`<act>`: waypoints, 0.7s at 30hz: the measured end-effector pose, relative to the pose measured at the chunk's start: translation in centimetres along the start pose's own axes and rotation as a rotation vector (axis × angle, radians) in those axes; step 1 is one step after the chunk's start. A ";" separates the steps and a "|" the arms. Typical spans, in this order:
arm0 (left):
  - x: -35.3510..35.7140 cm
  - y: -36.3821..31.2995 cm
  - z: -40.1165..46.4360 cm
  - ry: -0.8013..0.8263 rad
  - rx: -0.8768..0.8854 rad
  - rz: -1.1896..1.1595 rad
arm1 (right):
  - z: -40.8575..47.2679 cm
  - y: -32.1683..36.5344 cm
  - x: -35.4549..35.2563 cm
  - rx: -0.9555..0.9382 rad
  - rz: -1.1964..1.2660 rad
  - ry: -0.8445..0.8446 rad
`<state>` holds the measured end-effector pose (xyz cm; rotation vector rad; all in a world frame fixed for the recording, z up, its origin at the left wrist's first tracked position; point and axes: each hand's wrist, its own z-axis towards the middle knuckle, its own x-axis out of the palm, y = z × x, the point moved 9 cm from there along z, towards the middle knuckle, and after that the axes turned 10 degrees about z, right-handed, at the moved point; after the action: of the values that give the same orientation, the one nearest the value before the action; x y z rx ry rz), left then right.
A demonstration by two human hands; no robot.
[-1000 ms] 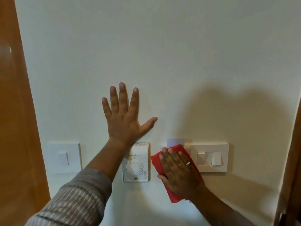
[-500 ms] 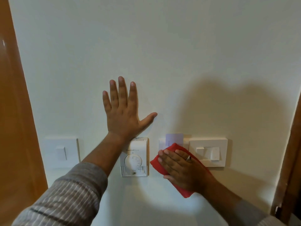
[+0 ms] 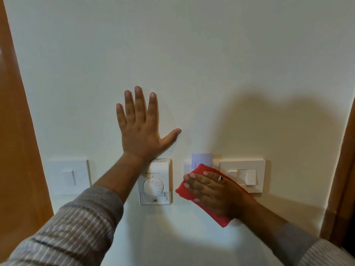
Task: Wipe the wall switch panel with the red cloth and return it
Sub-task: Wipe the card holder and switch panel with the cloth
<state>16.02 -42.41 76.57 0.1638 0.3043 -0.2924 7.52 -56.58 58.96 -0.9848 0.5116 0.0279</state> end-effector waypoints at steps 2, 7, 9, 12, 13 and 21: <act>-0.1 0.0 0.0 -0.012 -0.006 0.003 | 0.5 -0.5 -0.3 0.079 -0.008 -0.032; 0.0 0.0 0.1 -0.033 -0.002 0.018 | 3.3 0.4 0.7 0.249 -0.062 -0.075; 0.0 0.1 0.1 -0.035 0.004 0.018 | 2.7 1.0 1.0 0.146 -0.057 -0.052; 0.1 0.1 0.1 -0.024 0.010 0.018 | 0.7 0.5 0.8 0.004 -0.038 0.019; 0.1 0.1 0.1 -0.017 0.008 0.016 | 0.4 0.2 0.5 -0.016 -0.046 0.028; -0.1 -0.1 0.1 -0.012 -0.011 0.019 | 2.6 1.0 0.7 0.236 -0.056 -0.067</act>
<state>15.96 -42.48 76.69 0.1540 0.2928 -0.2732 8.95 -54.13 59.01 -0.7637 0.4157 -0.0484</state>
